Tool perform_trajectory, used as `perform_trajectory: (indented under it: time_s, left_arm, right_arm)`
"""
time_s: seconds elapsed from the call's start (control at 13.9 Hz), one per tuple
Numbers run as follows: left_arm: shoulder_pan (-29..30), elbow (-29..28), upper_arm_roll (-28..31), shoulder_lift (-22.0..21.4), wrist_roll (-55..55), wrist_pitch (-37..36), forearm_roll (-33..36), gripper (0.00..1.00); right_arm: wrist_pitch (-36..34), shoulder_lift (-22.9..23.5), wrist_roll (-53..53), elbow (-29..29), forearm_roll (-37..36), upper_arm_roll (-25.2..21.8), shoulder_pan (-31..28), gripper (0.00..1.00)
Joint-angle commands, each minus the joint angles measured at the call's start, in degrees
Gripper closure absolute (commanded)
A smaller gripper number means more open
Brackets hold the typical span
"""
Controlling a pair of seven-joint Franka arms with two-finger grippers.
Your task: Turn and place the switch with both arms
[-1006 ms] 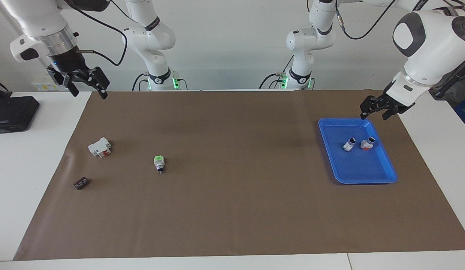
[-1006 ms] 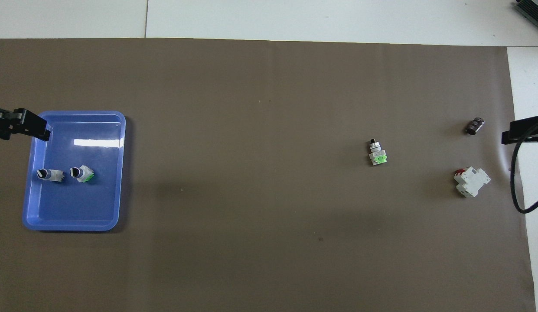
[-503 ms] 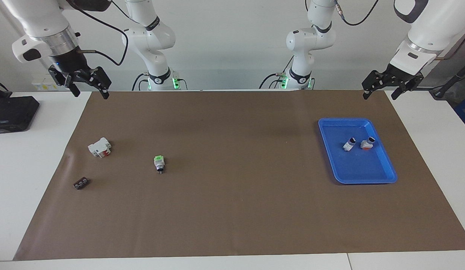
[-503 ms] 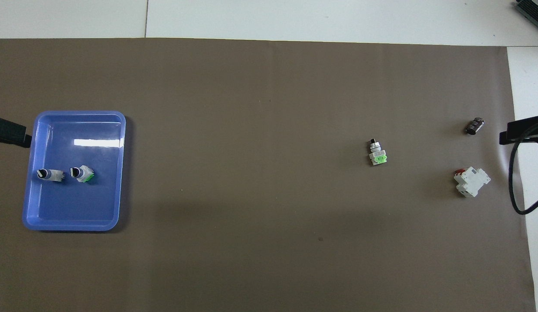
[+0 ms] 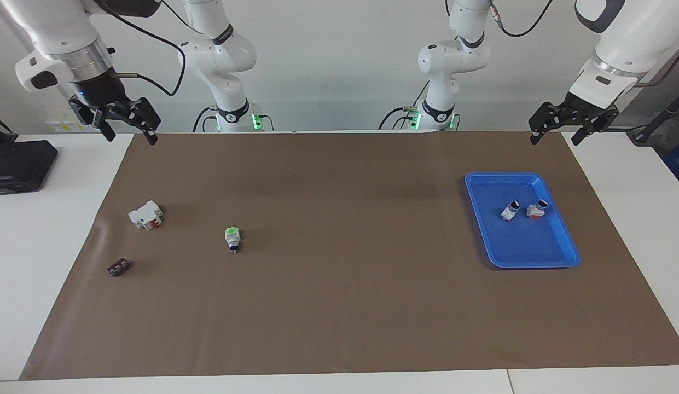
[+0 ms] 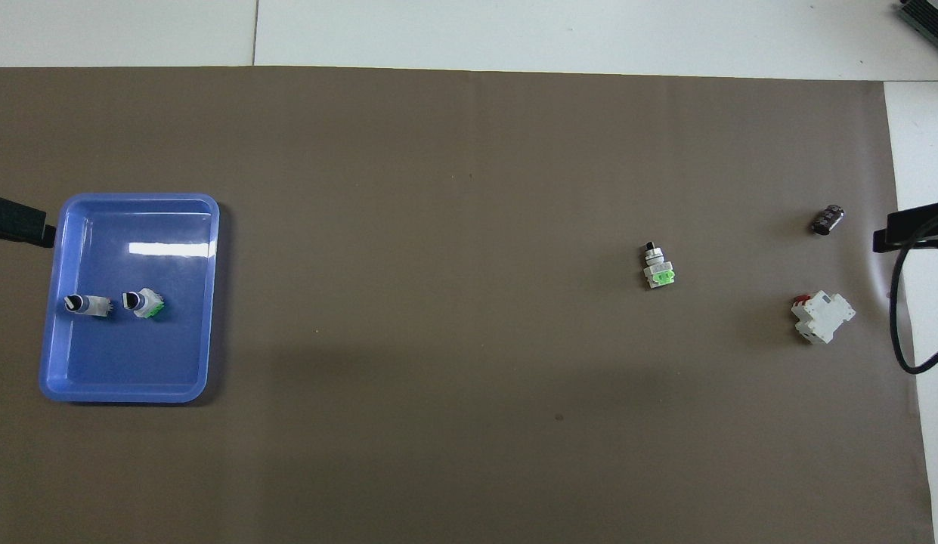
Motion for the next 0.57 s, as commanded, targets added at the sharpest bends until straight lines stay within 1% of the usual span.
perform_trajectory:
  time_s: [0.0,0.5]
  left_arm:
    - [-0.67,-1.66,0.22,-0.98,-0.15,2.77,0.66,0.0]
    - [-0.94,-1.75,0.04,-0.98,0.11,3.21,0.57,0.0]
  right_arm:
    - [-0.45,-0.25,-1.3,-0.31,-0.32,-0.47,0.27,0.0]
    - [-0.18,-0.26,-3.06,-0.66,-0.58,-0.65,0.27,0.0]
